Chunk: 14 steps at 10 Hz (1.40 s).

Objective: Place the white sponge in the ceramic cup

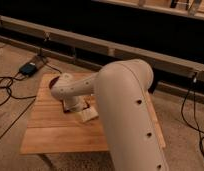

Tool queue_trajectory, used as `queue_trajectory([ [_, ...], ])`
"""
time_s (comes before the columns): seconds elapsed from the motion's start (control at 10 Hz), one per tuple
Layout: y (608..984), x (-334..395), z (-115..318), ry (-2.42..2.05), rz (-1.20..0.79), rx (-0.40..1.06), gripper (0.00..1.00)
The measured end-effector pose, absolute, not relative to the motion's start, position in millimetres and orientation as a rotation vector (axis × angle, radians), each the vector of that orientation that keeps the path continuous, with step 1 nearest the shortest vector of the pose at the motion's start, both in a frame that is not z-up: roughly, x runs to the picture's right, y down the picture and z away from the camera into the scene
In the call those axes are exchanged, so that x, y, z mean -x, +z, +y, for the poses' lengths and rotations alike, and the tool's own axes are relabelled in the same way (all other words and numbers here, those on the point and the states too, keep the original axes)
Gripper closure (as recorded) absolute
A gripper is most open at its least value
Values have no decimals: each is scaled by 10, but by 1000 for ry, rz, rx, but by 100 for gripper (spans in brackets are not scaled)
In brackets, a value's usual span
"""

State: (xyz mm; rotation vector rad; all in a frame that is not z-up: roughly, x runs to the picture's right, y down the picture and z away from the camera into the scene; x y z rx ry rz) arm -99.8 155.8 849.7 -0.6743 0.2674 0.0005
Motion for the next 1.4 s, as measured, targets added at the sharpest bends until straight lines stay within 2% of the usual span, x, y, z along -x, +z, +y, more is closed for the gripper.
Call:
queue_trajectory([
  [0.6,8500,991,1568,-12,267,671,35],
  [1.4,8466,1079,1635,-199,160,587,35],
])
